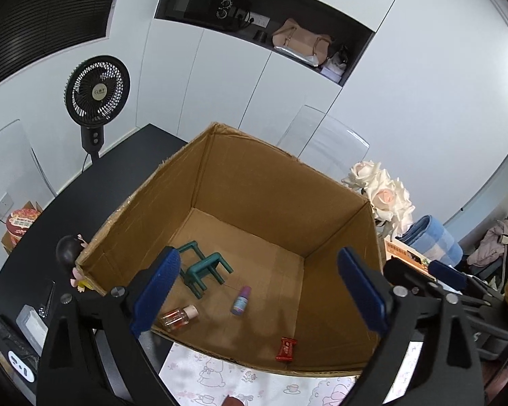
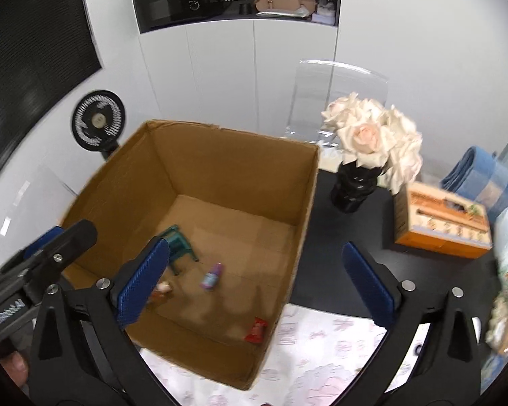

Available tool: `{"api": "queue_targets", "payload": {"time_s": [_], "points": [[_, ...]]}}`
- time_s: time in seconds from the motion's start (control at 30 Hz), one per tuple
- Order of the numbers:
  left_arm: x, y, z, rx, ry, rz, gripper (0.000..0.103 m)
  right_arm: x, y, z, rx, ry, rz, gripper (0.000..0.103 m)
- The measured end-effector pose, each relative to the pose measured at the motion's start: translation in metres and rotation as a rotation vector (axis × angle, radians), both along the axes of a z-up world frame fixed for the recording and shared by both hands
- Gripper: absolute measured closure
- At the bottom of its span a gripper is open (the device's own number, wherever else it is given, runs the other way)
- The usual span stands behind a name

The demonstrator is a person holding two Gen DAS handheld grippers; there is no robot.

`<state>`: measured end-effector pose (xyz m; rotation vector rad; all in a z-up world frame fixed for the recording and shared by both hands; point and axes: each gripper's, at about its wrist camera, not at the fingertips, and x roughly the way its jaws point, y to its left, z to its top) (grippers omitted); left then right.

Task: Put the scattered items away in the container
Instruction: 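Open both tools to drop the red candy and pink bottle into the box, then move both tools back over the patterned mat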

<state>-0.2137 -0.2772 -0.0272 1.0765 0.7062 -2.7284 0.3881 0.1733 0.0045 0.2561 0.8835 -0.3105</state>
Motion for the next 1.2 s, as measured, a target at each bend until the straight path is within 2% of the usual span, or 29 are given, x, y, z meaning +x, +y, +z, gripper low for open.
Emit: {"api": "queue_targets", "payload": {"time_s": [0.47,0.57,0.93,1.2], "points": [[0.011,0.026,0.019,-0.02,0.058,-0.052,0.01,-0.032,-0.007,0.015,-0.029,-0.018,-0.018,0.0],[0.013,0.047,0.024,-0.065,0.079,-0.085,0.01,-0.047,-0.014,0.018,-0.037,-0.023,-0.036,0.0],[0.026,0.142,0.031,-0.113,0.126,-0.259,0.01,-0.13,-0.062,0.015,-0.049,-0.017,-0.148,0.0],[0.039,0.2,0.017,-0.105,0.121,-0.331,0.01,-0.195,-0.091,-0.006,-0.059,0.015,-0.232,0.0]]}}
